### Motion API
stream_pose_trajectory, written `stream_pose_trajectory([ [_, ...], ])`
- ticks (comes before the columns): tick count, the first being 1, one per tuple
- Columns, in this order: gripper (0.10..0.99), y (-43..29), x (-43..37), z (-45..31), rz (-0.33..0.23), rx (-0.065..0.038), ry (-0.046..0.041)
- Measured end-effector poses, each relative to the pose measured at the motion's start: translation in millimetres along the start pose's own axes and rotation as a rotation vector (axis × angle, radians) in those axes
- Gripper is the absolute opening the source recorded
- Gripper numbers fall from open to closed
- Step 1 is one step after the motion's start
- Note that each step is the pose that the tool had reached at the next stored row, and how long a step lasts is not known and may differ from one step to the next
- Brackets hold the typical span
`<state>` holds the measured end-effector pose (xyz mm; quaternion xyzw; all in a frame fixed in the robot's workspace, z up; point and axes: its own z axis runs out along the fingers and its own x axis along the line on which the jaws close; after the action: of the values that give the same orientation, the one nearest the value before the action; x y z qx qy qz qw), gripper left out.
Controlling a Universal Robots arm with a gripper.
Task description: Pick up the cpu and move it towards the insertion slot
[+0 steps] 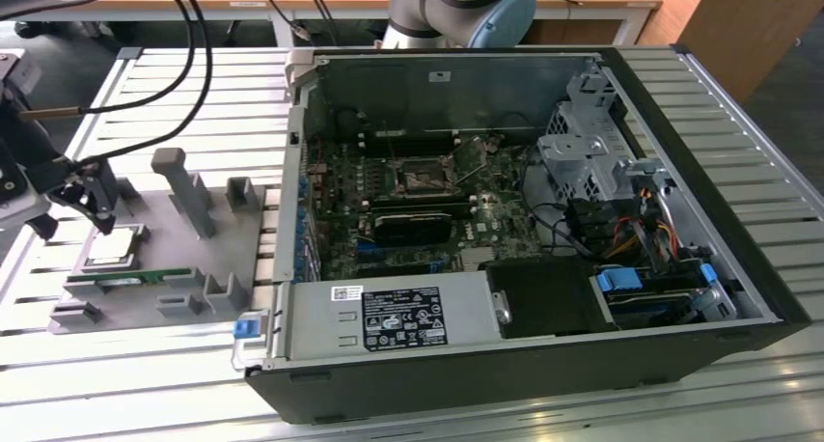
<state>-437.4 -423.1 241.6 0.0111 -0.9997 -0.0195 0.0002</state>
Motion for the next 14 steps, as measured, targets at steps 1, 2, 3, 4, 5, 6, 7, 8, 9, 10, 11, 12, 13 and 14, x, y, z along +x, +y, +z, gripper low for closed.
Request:
stream_pose_trajectory([
  [1,0.647,0.0,0.0,0.6,0.000,0.000,0.0000],
  [2,0.647,0.0,0.0,1.0,0.000,0.000,0.0001],
  [3,0.647,-0.1,0.0,1.5,0.000,0.000,0.0000],
  [4,0.647,-0.3,0.0,2.3,0.000,0.000,0.0000],
  [5,0.647,-0.6,0.0,3.0,0.000,0.000,0.0001],
  [6,0.647,-0.6,0.0,4.0,0.000,0.000,-0.0001],
  [7,0.647,-0.7,-0.1,5.2,0.000,0.001,0.0000],
  [8,0.647,-0.7,-0.1,6.5,0.000,0.002,-0.0016],
  [9,0.647,-0.8,0.0,7.9,0.000,0.002,-0.0045],
  [10,0.647,-0.8,0.0,9.5,0.000,0.002,-0.0060],
  [11,0.647,-0.6,0.0,11.2,0.000,0.002,-0.0061],
  [12,0.647,0.1,0.0,12.9,0.001,0.002,-0.0062],
  [13,0.647,1.0,0.0,14.6,0.002,0.002,-0.0062],
  [14,0.647,2.2,-0.1,16.5,0.002,0.002,-0.0061],
])
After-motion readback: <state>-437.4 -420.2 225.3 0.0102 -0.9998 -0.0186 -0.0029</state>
